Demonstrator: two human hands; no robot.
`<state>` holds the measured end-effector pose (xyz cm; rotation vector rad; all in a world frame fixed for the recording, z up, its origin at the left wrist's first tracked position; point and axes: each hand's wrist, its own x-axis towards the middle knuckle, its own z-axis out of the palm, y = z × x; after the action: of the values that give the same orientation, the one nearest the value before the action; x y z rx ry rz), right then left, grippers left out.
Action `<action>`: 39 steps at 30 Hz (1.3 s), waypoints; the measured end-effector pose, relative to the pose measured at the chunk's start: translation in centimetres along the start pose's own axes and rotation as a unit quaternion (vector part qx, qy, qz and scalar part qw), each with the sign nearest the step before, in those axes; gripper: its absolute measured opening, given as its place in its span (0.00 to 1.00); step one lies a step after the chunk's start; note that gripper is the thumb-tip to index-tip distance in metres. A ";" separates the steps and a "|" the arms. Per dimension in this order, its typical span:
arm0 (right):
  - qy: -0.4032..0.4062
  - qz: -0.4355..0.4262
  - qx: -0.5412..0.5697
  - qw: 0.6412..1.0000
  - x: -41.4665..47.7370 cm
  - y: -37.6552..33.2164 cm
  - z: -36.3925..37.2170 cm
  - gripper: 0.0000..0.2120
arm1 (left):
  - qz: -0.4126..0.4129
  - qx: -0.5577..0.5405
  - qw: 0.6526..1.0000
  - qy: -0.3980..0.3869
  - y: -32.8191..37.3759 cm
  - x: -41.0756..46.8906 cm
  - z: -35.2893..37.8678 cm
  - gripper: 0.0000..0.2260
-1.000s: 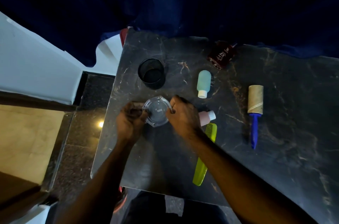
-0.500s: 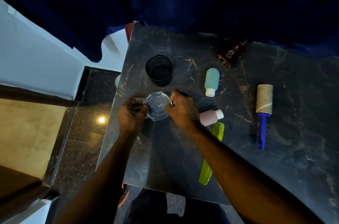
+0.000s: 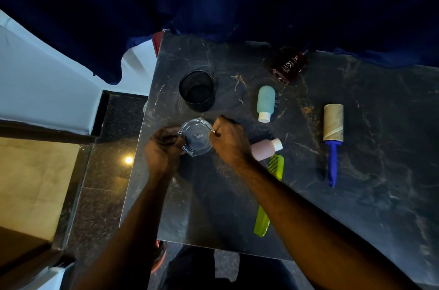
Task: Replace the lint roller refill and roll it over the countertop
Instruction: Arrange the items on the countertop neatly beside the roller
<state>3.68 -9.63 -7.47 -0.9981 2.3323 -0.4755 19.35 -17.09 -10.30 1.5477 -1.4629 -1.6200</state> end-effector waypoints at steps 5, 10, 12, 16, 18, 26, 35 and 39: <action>0.002 -0.004 0.013 1.000 0.0 0.1 0.2 0.08 | 0.023 0.025 0.999 0.009 0.5 -0.4 0.0 0.08; -0.005 0.001 0.043 0.999 -0.1 0.5 -0.2 0.08 | 0.002 0.005 1.000 0.024 1.0 -0.4 0.1 0.12; 0.002 0.009 0.060 0.998 -0.1 1.1 -0.9 0.08 | 0.007 0.011 0.999 0.049 1.2 -0.8 -0.1 0.14; 0.028 0.039 0.100 0.994 -0.1 3.4 -2.7 0.08 | 0.101 0.083 0.990 0.059 1.9 -2.7 -0.2 0.12; 0.047 0.055 0.122 0.990 0.1 4.5 -3.8 0.07 | 0.130 0.092 0.987 0.025 2.6 -3.2 0.7 0.11; 0.139 0.141 0.183 0.963 3.5 10.1 -9.4 0.05 | 0.217 0.150 0.949 -0.172 8.4 -0.7 12.8 0.10; 0.187 0.192 0.264 0.926 12.1 16.1 -12.6 0.07 | 0.206 0.280 0.919 -0.184 11.6 10.3 26.9 0.12; 0.208 0.199 0.314 0.905 13.7 16.8 -12.8 0.12 | 0.175 0.259 0.928 -0.202 11.7 12.6 28.7 0.11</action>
<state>-21.20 -7.42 -10.80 -0.1101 2.3803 -1.2574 -13.82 -21.35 -10.96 1.1172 -2.3910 -1.4553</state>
